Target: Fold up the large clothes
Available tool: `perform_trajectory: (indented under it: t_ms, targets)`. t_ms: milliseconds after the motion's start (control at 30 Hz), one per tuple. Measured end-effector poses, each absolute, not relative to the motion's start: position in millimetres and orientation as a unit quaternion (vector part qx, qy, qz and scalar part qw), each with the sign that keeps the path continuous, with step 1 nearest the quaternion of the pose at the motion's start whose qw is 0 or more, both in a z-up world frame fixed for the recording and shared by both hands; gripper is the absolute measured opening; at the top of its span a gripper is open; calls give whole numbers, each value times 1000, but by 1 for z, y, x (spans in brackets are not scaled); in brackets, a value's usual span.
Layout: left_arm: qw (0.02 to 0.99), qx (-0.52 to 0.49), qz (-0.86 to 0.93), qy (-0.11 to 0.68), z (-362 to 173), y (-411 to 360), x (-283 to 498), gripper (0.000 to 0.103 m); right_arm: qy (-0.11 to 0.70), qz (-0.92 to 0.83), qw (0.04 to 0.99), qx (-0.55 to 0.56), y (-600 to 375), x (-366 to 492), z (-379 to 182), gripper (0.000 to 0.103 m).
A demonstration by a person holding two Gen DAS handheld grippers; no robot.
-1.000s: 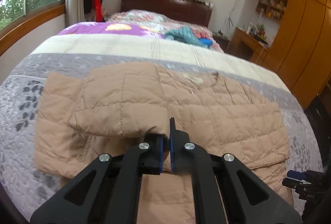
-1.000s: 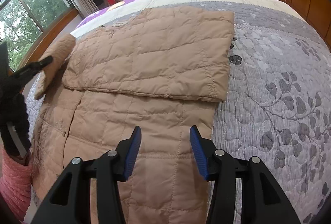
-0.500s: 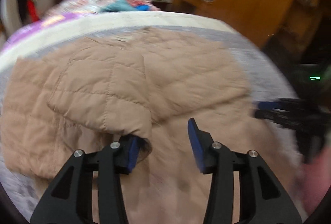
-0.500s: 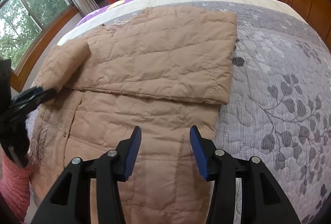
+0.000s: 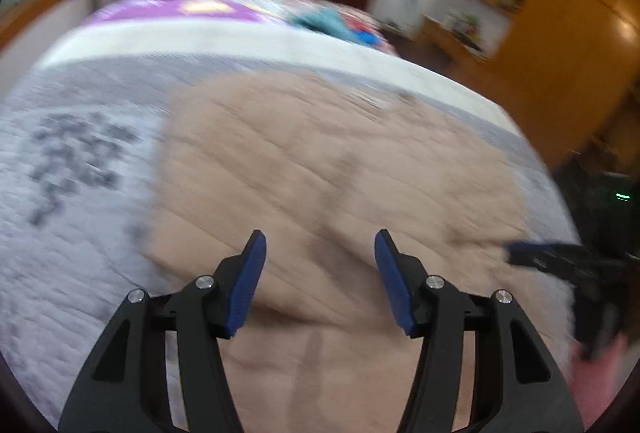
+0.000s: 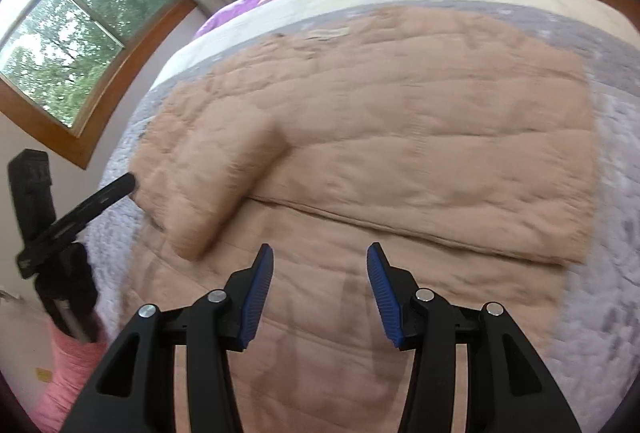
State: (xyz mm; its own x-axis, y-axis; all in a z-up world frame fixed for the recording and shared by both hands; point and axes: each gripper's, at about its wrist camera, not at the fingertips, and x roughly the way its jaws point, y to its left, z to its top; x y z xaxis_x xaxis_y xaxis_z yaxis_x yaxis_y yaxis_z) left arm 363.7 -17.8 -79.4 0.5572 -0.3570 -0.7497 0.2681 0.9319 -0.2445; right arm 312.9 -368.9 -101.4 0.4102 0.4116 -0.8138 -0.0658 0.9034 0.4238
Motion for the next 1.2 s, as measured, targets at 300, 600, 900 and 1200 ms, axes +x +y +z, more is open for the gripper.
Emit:
perform_trajectory:
  t_ms: [300, 600, 900, 1200]
  targets:
    - [853, -64, -169, 490, -117, -20, 399, 48, 548, 196, 785, 211, -312, 360, -112, 51]
    - [857, -73, -187, 475, -103, -18, 390, 48, 541, 196, 797, 182, -303, 377, -115, 9]
    - [860, -56, -182, 474, -108, -36, 402, 48, 510, 113, 848, 89, -337, 389, -93, 10]
    - [853, -53, -177, 489, -122, -42, 409, 48, 477, 103, 871, 60, -332, 364, -69, 31]
